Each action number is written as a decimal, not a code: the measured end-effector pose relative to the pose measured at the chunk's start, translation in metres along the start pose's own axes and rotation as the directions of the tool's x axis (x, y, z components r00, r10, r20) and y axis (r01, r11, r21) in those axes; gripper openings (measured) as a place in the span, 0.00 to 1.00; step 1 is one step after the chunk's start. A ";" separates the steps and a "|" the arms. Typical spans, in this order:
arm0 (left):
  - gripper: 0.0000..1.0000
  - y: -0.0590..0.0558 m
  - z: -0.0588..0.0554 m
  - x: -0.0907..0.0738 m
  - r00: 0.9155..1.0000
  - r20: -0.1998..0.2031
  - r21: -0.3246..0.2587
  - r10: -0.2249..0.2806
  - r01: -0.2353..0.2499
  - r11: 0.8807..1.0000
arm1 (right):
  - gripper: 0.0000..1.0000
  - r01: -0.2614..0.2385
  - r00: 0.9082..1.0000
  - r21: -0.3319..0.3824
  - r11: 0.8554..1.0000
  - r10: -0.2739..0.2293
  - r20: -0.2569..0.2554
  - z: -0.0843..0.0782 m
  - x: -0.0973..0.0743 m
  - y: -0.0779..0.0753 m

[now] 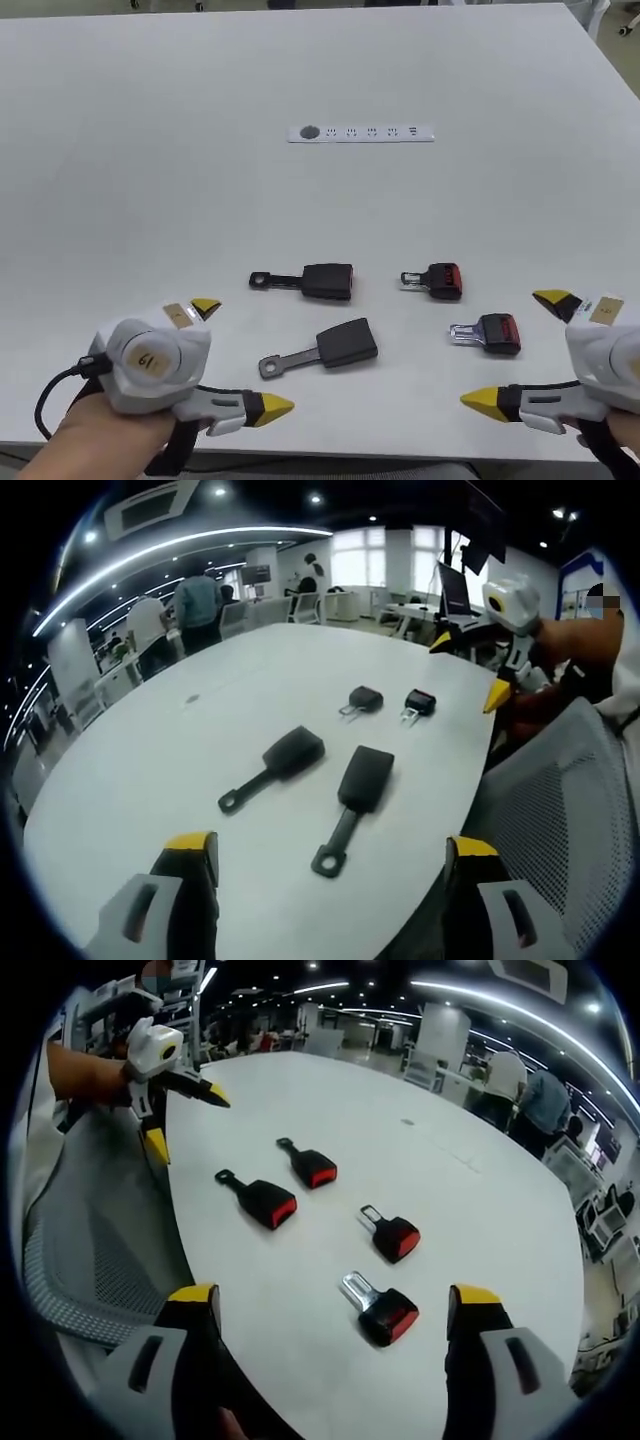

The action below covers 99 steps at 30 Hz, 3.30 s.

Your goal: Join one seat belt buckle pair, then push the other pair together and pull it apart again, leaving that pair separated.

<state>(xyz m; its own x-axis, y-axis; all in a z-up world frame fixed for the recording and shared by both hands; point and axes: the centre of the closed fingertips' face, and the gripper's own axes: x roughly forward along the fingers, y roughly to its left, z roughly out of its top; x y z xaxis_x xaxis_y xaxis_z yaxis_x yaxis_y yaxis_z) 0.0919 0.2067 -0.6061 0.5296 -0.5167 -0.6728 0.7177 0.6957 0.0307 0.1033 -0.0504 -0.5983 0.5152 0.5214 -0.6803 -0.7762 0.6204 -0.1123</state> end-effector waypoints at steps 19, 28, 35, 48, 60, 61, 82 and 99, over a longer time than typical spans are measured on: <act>0.87 -0.005 -0.001 0.001 1.000 0.004 0.014 -0.004 0.004 1.000 | 0.82 -0.032 0.999 -0.025 0.999 0.033 0.022 0.002 -0.002 0.003; 0.85 -0.006 0.001 0.004 1.000 -0.001 0.043 -0.018 0.018 0.999 | 0.75 -0.031 0.999 -0.065 0.997 0.032 0.018 0.003 -0.002 0.001; 0.75 -0.008 0.007 0.012 1.000 -0.021 0.083 -0.019 0.021 0.996 | 0.68 -0.058 0.998 -0.147 0.987 0.058 -0.003 0.001 0.004 0.002; 0.71 -0.019 0.017 0.035 0.997 -0.046 0.157 -0.054 0.061 0.986 | 0.61 -0.113 0.992 -0.236 0.965 0.098 -0.075 -0.011 0.019 -0.006; 0.67 -0.018 0.015 0.055 0.991 -0.097 0.118 -0.087 0.098 0.988 | 0.55 -0.153 0.985 -0.265 0.952 0.126 -0.118 -0.023 0.031 -0.019; 0.66 -0.018 0.016 0.056 0.991 -0.098 0.122 -0.089 0.100 0.988 | 0.54 -0.154 0.985 -0.266 0.952 0.126 -0.119 -0.023 0.032 -0.021; 0.53 -0.023 0.010 0.104 0.967 -0.183 0.185 -0.178 0.212 0.960 | 0.44 -0.226 0.958 -0.288 0.931 0.159 -0.238 -0.045 0.046 -0.048; 0.47 -0.033 0.007 0.124 0.943 -0.232 0.204 -0.237 0.286 0.936 | 0.42 -0.289 0.933 -0.287 0.913 0.201 -0.300 -0.064 0.061 -0.058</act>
<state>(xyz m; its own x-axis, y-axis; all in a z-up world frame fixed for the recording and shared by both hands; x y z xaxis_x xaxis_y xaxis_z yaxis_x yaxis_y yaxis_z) 0.1366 0.1161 -0.6850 0.2243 -0.5365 -0.8135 0.9157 0.4017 -0.0124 0.1565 -0.0916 -0.6799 0.2156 0.4351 -0.8742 -0.9621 0.2477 -0.1140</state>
